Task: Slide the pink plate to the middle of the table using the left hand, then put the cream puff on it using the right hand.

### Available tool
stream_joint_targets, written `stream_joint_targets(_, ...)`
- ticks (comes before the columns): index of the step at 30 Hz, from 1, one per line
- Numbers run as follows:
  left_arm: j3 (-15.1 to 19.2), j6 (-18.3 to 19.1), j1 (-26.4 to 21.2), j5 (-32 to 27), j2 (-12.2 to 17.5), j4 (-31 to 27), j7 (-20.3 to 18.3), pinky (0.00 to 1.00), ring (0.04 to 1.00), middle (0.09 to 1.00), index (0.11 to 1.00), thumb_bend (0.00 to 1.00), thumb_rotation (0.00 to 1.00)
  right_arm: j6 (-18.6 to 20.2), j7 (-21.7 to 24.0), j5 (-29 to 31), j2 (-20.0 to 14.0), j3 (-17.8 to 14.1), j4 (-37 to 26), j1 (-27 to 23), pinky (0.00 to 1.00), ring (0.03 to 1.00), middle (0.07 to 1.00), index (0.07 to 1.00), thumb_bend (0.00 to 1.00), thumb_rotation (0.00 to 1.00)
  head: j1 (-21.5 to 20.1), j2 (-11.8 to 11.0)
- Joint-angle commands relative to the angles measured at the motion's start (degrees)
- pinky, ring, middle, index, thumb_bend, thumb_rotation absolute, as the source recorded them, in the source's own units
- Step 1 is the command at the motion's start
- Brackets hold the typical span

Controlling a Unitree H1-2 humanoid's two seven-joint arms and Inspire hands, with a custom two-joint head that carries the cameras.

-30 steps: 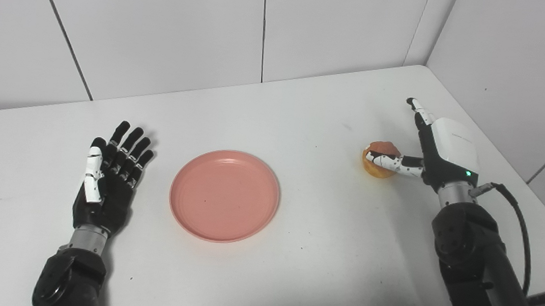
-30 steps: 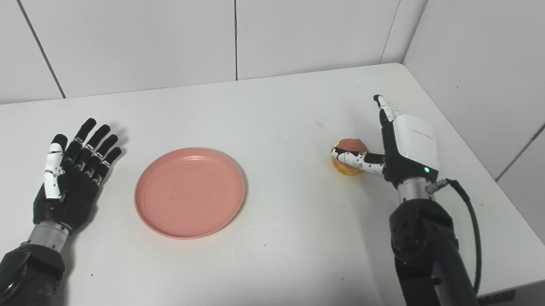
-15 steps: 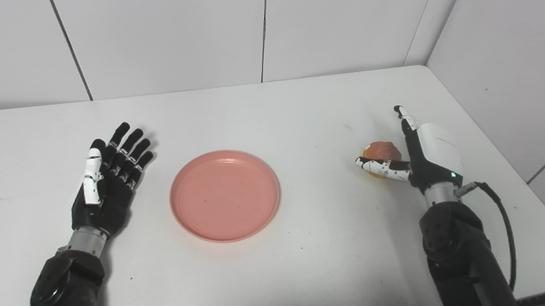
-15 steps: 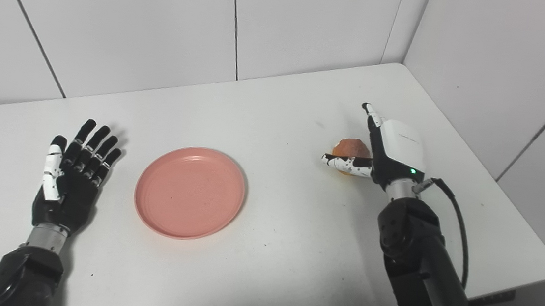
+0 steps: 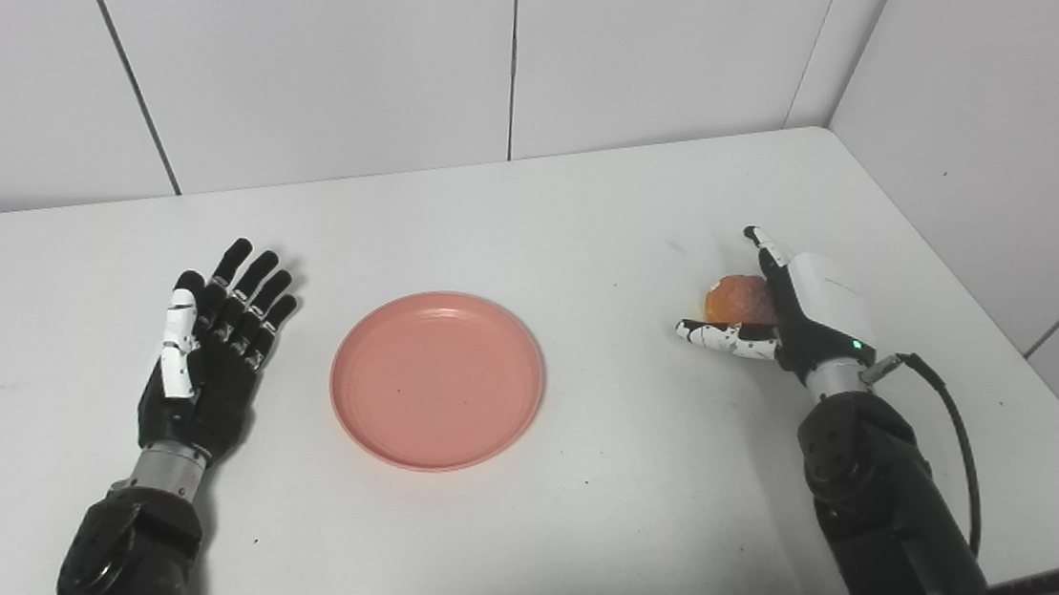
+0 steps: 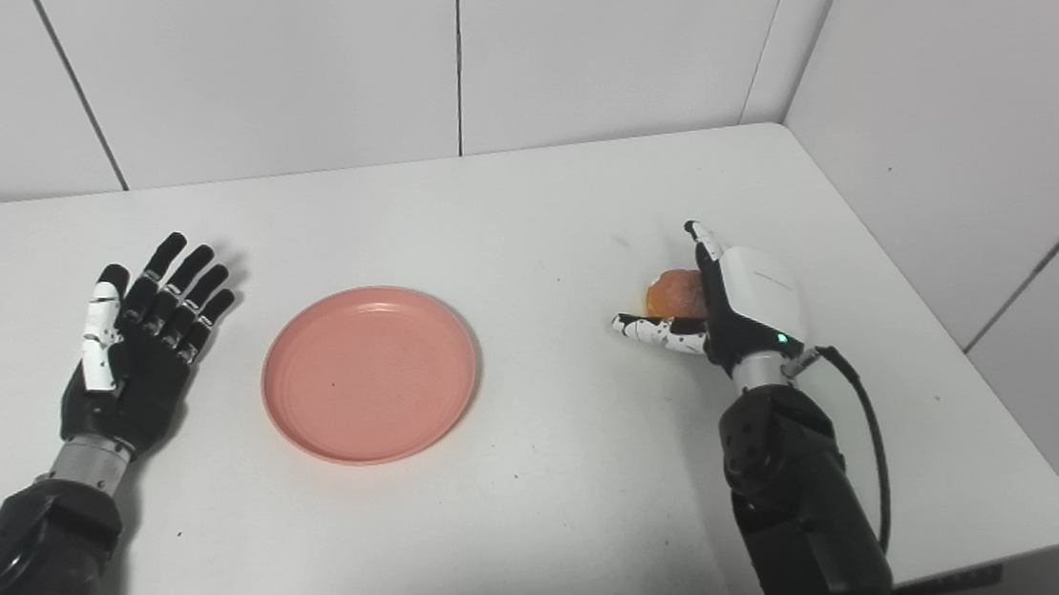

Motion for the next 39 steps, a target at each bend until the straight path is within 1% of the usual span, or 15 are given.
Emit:
stream_joint_targets(1, 0.4, 2.0, 4.7, 0.0, 0.8, 2.5, -0.2, 0.95, 0.933, 0.925, 0.918, 0.44, 1.00, -0.5, -2.4, 0.1, -1.6, -0.4, 0.2, -2.1, 0.73, 0.855, 0.898, 0.910, 0.87, 0.54, 0.0, 0.1)
stream_joint_targets(5, 0.4, 2.2, 4.7, -0.2, 0.9, 2.4, -0.2, 0.96, 0.935, 0.927, 0.921, 0.44, 1.00, 0.4, -2.1, 0.2, -2.1, -0.2, 0.8, -2.2, 0.71, 0.848, 0.900, 0.913, 0.87, 0.53, -0.1, 0.3)
stream_joint_targets(12, 0.3, 2.2, 4.7, -0.1, 1.0, 2.2, -0.3, 0.95, 0.930, 0.921, 0.914, 0.44, 1.00, 0.5, -2.6, 1.3, -2.6, -0.3, 2.3, -2.4, 0.67, 0.819, 0.884, 0.901, 0.84, 0.48, 0.2, 0.6)
stream_joint_targets(16, 0.1, 2.1, 4.8, 0.1, 1.0, 1.9, -0.4, 0.94, 0.926, 0.920, 0.915, 0.45, 1.00, 0.4, -2.9, 2.3, -2.5, -0.7, 2.6, -2.6, 0.66, 0.791, 0.852, 0.859, 0.82, 0.39, 0.2, 0.7)
stream_joint_targets(17, 0.0, 2.0, 4.8, 0.1, 1.0, 1.9, -0.5, 0.95, 0.931, 0.925, 0.919, 0.45, 1.00, 0.1, -3.0, 2.7, -2.5, -0.8, 2.6, -2.7, 0.64, 0.763, 0.817, 0.825, 0.80, 0.34, 0.2, 0.7)
stream_joint_targets(18, 0.0, 2.0, 4.8, 0.1, 1.0, 1.8, -0.5, 0.95, 0.933, 0.927, 0.920, 0.45, 1.00, -0.3, -3.1, 3.4, -2.7, -0.9, 2.9, -2.8, 0.64, 0.756, 0.808, 0.817, 0.80, 0.33, 0.2, 0.7)
stream_joint_targets(19, 0.0, 2.0, 4.8, 0.1, 0.9, 1.8, -0.5, 0.95, 0.933, 0.926, 0.919, 0.45, 1.00, -0.6, -3.1, 4.0, -2.8, -0.9, 3.1, -2.8, 0.52, 0.626, 0.695, 0.787, 0.78, 0.29, 0.2, 0.7)
stream_joint_targets(20, 0.0, 2.0, 4.9, 0.1, 0.9, 1.7, -0.5, 0.95, 0.933, 0.925, 0.919, 0.45, 1.00, -0.9, -3.2, 4.4, -3.1, -0.8, 3.4, -2.9, 0.46, 0.560, 0.637, 0.771, 0.77, 0.27, 0.3, 0.8)
stream_joint_targets(21, 0.0, 2.1, 4.9, 0.1, 0.9, 1.6, -0.4, 0.95, 0.933, 0.925, 0.919, 0.45, 1.00, -1.1, -3.3, 4.6, -3.4, -0.6, 4.0, -3.1, 0.43, 0.525, 0.603, 0.739, 0.77, 0.26, 0.3, 0.8)
stream_joint_targets(22, 0.0, 2.1, 4.9, 0.2, 0.9, 1.5, -0.3, 0.95, 0.933, 0.926, 0.919, 0.45, 1.00, -1.4, -3.5, 4.7, -3.7, -0.3, 4.6, -3.2, 0.40, 0.492, 0.560, 0.636, 0.76, 0.22, 0.4, 0.9)
stream_joint_targets(23, 0.0, 2.1, 4.9, 0.1, 0.9, 1.4, -0.3, 0.95, 0.933, 0.926, 0.919, 0.45, 1.00, -1.6, -3.7, 4.8, -4.0, 0.0, 5.0, -3.4, 0.39, 0.480, 0.544, 0.583, 0.71, 0.20, 0.4, 0.9)
stream_joint_targets(24, 0.0, 2.2, 4.9, 0.0, 0.8, 1.4, -0.3, 0.95, 0.934, 0.927, 0.920, 0.45, 1.00, -1.8, -4.0, 4.9, -4.1, 0.2, 5.4, -3.5, 0.37, 0.460, 0.523, 0.525, 0.60, 0.16, 0.5, 0.9)
stream_joint_targets(26, 0.0, 2.1, 4.9, -0.1, 0.8, 1.5, -0.5, 0.95, 0.936, 0.930, 0.922, 0.45, 1.00, -1.8, -4.4, 5.2, -4.2, 0.6, 6.0, -3.7, 0.34, 0.427, 0.498, 0.494, 0.54, 0.14, 0.5, 0.9)
stream_joint_targets(32, 0.0, 2.0, 4.8, -0.2, 0.7, 1.5, -0.6, 0.95, 0.940, 0.935, 0.925, 0.46, 1.00, -1.2, -3.4, 6.4, -5.2, 1.6, 6.2, -3.6, 0.31, 0.391, 0.458, 0.487, 0.51, 0.14, 0.8, 0.9)
stream_joint_targets(39, -0.3, 2.1, 5.1, 0.2, 0.5, 0.9, -0.2, 0.96, 0.942, 0.939, 0.925, 0.45, 1.00, -1.2, -3.7, 8.4, -5.6, 1.2, 5.0, -3.1, 0.33, 0.410, 0.477, 0.488, 0.51, 0.13, 1.8, 0.9)
